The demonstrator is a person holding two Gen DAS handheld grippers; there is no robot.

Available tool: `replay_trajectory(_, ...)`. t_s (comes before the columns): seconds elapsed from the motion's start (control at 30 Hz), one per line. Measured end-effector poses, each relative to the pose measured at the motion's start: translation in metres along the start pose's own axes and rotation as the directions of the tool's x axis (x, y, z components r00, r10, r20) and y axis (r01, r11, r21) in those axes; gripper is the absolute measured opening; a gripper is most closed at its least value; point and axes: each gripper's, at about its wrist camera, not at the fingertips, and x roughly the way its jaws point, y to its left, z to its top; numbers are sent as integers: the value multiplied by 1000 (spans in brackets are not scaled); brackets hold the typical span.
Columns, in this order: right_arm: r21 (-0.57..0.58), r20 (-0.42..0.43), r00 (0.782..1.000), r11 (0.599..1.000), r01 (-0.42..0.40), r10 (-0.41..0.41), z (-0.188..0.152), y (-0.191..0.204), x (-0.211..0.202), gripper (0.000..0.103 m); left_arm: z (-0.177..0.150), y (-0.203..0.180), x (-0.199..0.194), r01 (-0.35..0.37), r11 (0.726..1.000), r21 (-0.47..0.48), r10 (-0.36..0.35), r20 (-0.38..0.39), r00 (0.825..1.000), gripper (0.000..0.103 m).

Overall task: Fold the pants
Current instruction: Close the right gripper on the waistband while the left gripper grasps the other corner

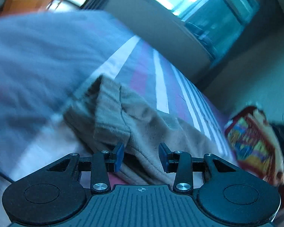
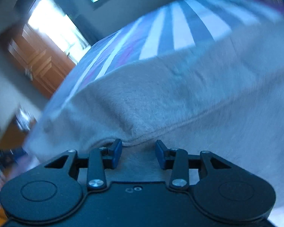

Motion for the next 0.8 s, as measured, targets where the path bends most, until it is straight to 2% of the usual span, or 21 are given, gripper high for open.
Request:
replay_trajectory(0.07, 97, 5, 1000, 995, -25, 25, -2, -10, 7, 41, -3, 5, 11, -3, 998, -66, 2, -9, 1000, 40)
replay_trajectory(0.2, 233, 39, 997, 969, -75, 68, -11, -25, 14, 41, -9, 16, 22, 38, 987, -153, -37, 9, 999, 40)
replay_trajectory(0.33, 332, 78, 992, 936, -120, 100, -7, -43, 23, 41, -7, 21, 36, -19, 981, -195, 26, 33, 999, 39)
replay_trajectory(0.37, 347, 86, 991, 930, -123, 99, -6, -46, 26, 40, -3, 22, 42, -41, 981, -192, 47, 24, 999, 35)
replay_trajectory(0.4, 365, 90, 991, 923, -122, 96, -5, -49, 30, 32, 1, 21, 49, -73, 979, -188, 74, -1, 997, 31)
replay_trajectory(0.43, 374, 90, 992, 921, -112, 84, -4, -51, 32, 11, 4, 21, 54, -96, 978, -186, 92, -28, 995, 29)
replay_trajectory(0.47, 377, 79, 995, 922, -89, 64, -1, -51, 33, 5, 10, 20, 54, -87, 980, -178, 84, -23, 996, 25)
replay_trajectory(0.53, 349, 93, 995, 935, -67, 37, 3, -45, 28, 5, 25, 16, 46, -43, 986, -162, 47, 20, 999, 23)
replay_trajectory(0.6, 276, 159, 985, 955, -105, 62, 4, -26, 6, 5, 44, 8, 32, -12, 995, -95, 16, 45, 999, 23)
replay_trajectory(0.67, 192, 201, 976, 974, -117, 78, 1, -10, -19, 5, 59, 8, 25, 3, 999, -43, -2, 19, 1000, 23)
replay_trajectory(0.73, 151, 210, 972, 978, -140, 107, -13, -3, -31, 5, 63, 16, 32, -58, 998, 15, 58, -58, 997, 23)
replay_trajectory(0.8, 116, 153, 986, 989, -91, 73, -32, 0, -19, 5, 51, 29, 50, -157, 986, 56, 165, -165, 972, 23)
